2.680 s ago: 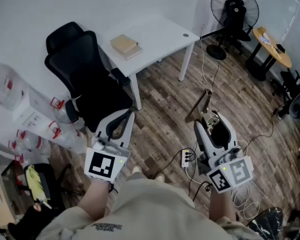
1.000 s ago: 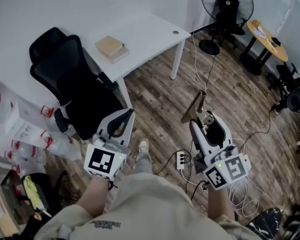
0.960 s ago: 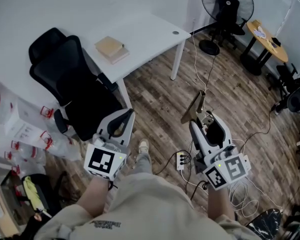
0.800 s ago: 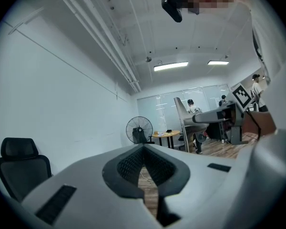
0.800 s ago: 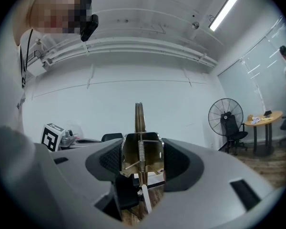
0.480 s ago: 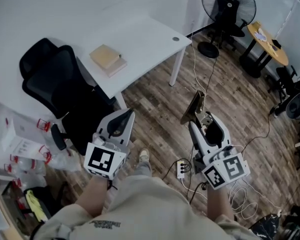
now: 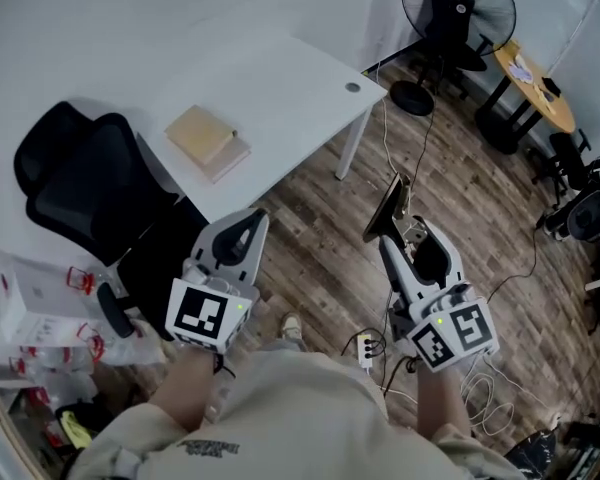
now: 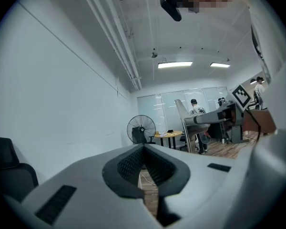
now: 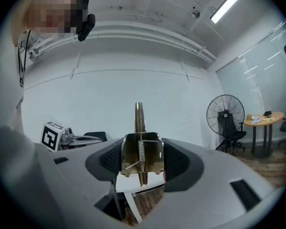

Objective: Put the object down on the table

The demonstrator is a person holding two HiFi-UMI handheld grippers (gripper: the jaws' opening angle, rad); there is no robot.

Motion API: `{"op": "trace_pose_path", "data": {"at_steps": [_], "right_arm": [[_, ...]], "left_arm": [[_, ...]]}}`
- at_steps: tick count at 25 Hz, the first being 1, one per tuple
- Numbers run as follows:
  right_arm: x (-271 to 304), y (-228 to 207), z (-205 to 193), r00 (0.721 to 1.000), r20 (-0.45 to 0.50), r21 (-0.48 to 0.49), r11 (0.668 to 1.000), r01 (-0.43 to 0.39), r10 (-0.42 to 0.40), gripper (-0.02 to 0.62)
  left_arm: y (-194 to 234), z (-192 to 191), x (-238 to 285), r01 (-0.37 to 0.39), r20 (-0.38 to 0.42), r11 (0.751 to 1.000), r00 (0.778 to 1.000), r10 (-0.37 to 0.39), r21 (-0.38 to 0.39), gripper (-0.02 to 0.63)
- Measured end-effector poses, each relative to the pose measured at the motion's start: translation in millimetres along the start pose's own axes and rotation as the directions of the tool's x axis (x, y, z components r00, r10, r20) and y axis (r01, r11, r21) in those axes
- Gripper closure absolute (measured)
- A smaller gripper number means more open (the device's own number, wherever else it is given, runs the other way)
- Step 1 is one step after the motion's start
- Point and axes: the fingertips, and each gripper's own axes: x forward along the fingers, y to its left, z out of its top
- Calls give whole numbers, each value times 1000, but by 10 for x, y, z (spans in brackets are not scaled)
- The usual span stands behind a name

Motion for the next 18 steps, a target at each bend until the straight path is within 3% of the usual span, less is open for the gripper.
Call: {"op": "trace_pose_path", "data": {"at_steps": [7,18], "right_arm": [[584,-185,7,999,-9,-20,999,36,-36,353],[1128,-747,-111,997,-24,17,998,68,-68,353]], "left_arm": [[450,-89,347,11,6,1000,1000,-11,-10,586],[721,-253,1071,28,3,999,1000,-28,-38,586]]}}
